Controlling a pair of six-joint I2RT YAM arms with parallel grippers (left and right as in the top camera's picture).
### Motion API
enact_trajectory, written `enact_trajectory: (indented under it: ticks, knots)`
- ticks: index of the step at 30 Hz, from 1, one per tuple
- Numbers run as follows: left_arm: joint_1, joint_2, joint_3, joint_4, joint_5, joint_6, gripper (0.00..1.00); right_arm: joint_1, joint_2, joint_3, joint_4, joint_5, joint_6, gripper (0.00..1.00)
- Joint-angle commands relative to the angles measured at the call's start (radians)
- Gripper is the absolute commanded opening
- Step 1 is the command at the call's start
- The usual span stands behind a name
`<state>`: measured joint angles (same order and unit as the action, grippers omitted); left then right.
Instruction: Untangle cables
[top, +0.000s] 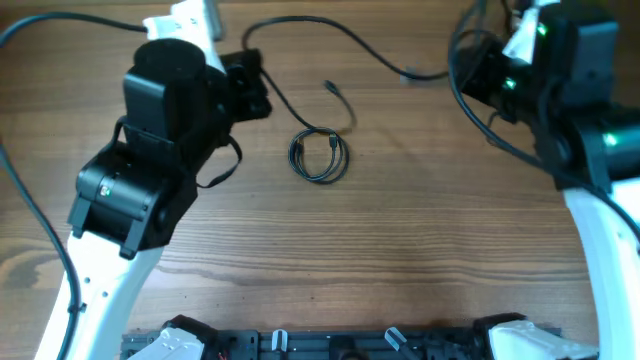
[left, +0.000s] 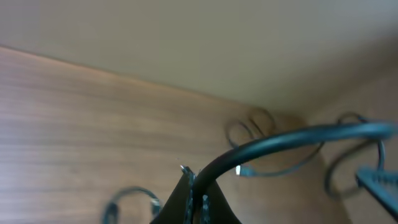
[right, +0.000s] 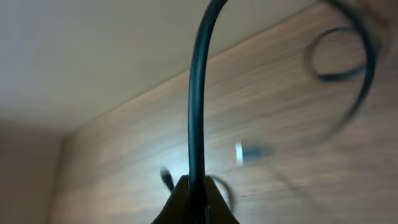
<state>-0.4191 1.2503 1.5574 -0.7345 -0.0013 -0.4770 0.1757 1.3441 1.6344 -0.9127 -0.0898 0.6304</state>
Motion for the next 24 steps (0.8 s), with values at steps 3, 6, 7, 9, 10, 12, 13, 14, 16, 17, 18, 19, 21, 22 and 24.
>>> enact_trajectory:
  ticks: [3,6,7,9,10,12,13,14,16,17,18,19,21,22,24]
  knots:
    - [-0.133,0.140,0.012,-0.068,0.127,-0.053,0.04,-0.037,-0.015,0.009,-0.124,0.311,0.139,0.04]
    - [-0.191,0.246,0.012,-0.095,0.128,-0.063,0.04,-0.117,-0.013,0.009,-0.189,0.311,0.139,0.04]
    - [-0.204,0.275,0.012,-0.101,0.128,-0.063,0.04,-0.143,-0.013,0.009,-0.208,0.311,0.139,0.04]
    - [-0.233,0.341,0.012,-0.104,0.128,-0.063,0.04,-0.198,-0.013,0.009,-0.249,0.308,0.138,0.04]
    - [-0.250,0.379,0.012,-0.104,0.128,-0.064,0.04,-0.212,-0.013,0.006,-0.265,0.308,0.134,0.04]
    - [-0.273,0.420,0.012,-0.104,0.128,-0.084,0.04,-0.219,-0.013,-0.008,-0.287,0.308,0.130,0.04]
    - [-0.285,0.433,0.012,-0.105,0.128,-0.103,0.07,-0.218,-0.008,-0.014,-0.300,0.308,0.130,0.04]
    - [-0.294,0.440,0.012,-0.104,0.128,-0.105,0.11,-0.218,-0.001,-0.017,-0.316,0.308,0.131,0.04]
    - [-0.309,0.445,0.012,-0.104,0.122,-0.104,0.30,-0.218,0.018,-0.025,-0.343,0.307,0.131,0.10]
    - [-0.311,0.446,0.012,-0.104,0.120,-0.104,0.36,-0.218,0.037,-0.025,-0.359,0.306,0.131,0.20]
    - [-0.310,0.446,0.012,-0.105,0.120,-0.103,0.48,-0.218,0.053,-0.025,-0.367,0.296,0.131,0.32]
    - [-0.307,0.446,0.012,-0.106,0.119,-0.103,0.70,-0.218,0.076,-0.025,-0.379,0.286,0.130,0.40]
    - [-0.307,0.446,0.012,-0.116,0.091,-0.103,0.71,-0.218,0.107,-0.025,-0.391,0.276,0.128,0.49]
    - [-0.307,0.446,0.012,-0.124,0.069,-0.103,0.74,-0.218,0.123,-0.025,-0.396,0.273,0.128,0.51]
    - [-0.307,0.446,0.012,-0.144,0.026,-0.103,0.97,-0.218,0.154,-0.025,-0.400,0.261,0.114,0.58]
